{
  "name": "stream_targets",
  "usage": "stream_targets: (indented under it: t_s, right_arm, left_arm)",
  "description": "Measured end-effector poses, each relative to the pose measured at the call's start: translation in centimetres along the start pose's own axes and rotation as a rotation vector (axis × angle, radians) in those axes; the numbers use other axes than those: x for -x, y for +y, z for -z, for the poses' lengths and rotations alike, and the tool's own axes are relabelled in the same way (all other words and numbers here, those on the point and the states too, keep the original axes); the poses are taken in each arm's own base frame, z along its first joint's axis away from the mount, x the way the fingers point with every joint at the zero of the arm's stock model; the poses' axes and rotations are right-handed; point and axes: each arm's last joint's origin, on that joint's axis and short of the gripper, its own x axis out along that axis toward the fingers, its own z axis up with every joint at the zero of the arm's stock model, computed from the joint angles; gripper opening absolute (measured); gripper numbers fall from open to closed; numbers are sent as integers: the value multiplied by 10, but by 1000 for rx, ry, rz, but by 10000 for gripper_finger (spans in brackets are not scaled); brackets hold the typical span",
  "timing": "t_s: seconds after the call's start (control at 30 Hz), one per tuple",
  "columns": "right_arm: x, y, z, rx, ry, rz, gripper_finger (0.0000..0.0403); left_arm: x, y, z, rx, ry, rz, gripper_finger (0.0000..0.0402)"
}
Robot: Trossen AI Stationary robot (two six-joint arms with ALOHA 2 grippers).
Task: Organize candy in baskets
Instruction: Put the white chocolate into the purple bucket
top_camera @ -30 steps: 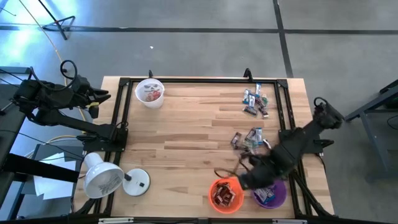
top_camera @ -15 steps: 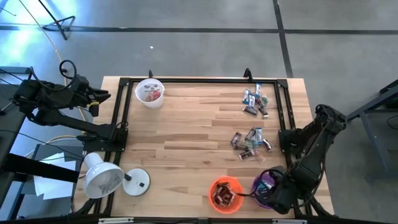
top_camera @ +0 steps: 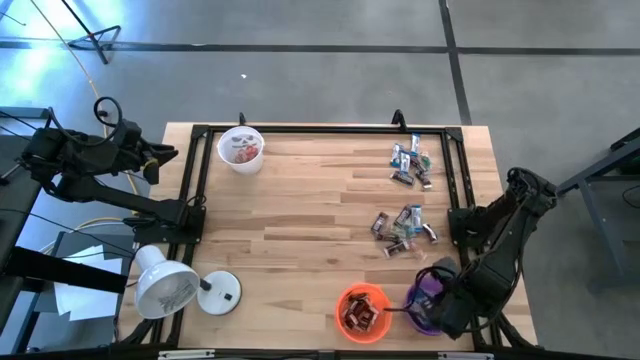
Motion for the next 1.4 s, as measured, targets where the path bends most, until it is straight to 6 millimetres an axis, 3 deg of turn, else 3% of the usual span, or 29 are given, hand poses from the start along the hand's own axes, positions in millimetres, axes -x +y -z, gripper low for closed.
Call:
stream_targets:
  t_s: [0.17,0.33,0.5,0.83,1.07,1.2,1.4]
  right_arm:
    - [3,-7,-17,-130,-165,66,143]
    - [-2,-1,-38,-316,-490,-112,142]
    - [-17,1,-69,-404,-565,-37,142]
    - [-47,-9,-143,-587,-610,175,142]
    - [-77,-8,-190,-650,-497,107,142]
    - [-84,-10,-209,-651,-431,81,142]
    - [-81,-20,-223,-558,-342,175,142]
  left_arm:
    - [0,1,-1,37,-36,-33,88]
    - [0,3,-3,108,-104,-89,88]
    - [0,3,-3,92,-114,-100,88]
    - [1,4,-5,-13,-164,-159,88]
    - [1,5,-5,-116,-164,-177,88]
    - [2,7,-4,-141,-164,-172,88]
    - [3,8,-3,-138,-148,-146,88]
